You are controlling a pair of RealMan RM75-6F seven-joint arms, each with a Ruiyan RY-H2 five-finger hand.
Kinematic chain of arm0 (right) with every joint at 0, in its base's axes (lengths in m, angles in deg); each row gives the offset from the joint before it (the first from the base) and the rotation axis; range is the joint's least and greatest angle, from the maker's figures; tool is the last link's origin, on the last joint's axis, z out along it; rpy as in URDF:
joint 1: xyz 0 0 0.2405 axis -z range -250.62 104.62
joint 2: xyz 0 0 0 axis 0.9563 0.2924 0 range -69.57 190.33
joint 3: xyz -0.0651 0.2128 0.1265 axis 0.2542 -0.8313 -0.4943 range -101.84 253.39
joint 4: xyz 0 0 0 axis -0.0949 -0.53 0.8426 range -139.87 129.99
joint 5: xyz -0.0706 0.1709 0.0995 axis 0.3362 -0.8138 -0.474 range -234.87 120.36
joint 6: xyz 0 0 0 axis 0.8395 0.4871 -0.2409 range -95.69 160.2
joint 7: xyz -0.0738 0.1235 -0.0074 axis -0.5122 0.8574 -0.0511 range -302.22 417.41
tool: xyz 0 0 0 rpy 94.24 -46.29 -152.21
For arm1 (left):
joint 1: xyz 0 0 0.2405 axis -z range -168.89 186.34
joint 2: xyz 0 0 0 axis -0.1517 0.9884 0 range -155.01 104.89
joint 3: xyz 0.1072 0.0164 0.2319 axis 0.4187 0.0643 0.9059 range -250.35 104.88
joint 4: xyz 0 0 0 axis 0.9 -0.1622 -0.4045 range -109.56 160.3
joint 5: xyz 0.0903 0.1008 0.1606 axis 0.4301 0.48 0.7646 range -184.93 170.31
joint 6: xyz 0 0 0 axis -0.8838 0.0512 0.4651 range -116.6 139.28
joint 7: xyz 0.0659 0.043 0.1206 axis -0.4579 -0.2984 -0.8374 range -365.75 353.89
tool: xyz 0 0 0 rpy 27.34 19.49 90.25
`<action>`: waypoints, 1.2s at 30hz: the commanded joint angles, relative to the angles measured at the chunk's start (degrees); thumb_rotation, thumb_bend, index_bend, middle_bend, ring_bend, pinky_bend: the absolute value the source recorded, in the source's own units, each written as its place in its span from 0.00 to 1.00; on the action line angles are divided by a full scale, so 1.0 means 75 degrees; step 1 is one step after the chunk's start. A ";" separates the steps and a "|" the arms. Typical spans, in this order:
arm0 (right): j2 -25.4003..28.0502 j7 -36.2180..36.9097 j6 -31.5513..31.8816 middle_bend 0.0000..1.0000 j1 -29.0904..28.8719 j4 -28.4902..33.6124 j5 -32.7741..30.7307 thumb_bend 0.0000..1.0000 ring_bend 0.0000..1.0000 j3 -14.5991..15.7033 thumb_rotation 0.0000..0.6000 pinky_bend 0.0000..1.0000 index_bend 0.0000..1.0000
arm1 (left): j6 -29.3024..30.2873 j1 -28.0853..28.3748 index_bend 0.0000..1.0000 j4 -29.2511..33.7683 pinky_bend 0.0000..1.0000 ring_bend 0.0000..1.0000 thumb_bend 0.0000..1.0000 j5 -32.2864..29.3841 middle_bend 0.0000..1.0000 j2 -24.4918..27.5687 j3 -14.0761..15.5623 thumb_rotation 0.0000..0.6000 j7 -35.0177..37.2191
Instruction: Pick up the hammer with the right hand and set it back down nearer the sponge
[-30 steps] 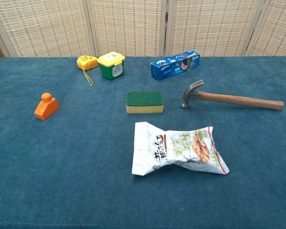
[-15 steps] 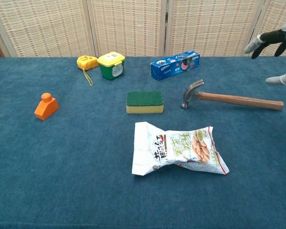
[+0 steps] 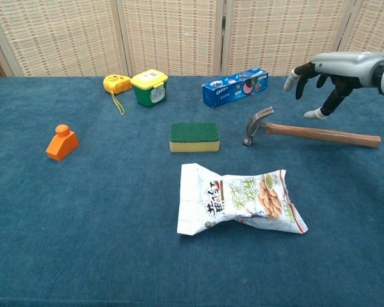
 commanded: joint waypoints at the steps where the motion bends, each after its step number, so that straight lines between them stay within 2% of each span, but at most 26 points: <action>1: -0.0329 0.0099 -0.0233 0.31 -0.0222 -0.0471 -0.0088 0.27 0.09 0.0092 1.00 0.18 0.27 | -0.0007 -0.0004 0.00 0.0001 0.00 0.00 0.40 -0.0012 0.00 -0.0004 -0.0002 1.00 -0.0004; 15: -0.1092 0.0354 -0.0795 0.31 -0.0685 -0.1811 -0.0313 0.27 0.09 0.0353 1.00 0.18 0.30 | -0.0054 -0.0020 0.00 -0.0051 0.00 0.00 0.40 -0.0098 0.00 -0.0035 -0.0021 1.00 0.0007; 22: -0.1444 0.0487 -0.1093 0.35 -0.0918 -0.2398 -0.0378 0.30 0.09 0.0404 1.00 0.18 0.31 | -0.0084 -0.0024 0.00 -0.0084 0.00 0.00 0.40 -0.0135 0.00 -0.0040 -0.0030 1.00 0.0049; 36: -0.1730 0.0651 -0.1352 0.39 -0.1078 -0.2868 -0.0405 0.35 0.10 0.0545 1.00 0.18 0.35 | -0.0103 -0.0048 0.00 -0.0181 0.00 0.00 0.40 -0.0189 0.00 -0.0072 -0.0045 1.00 0.0135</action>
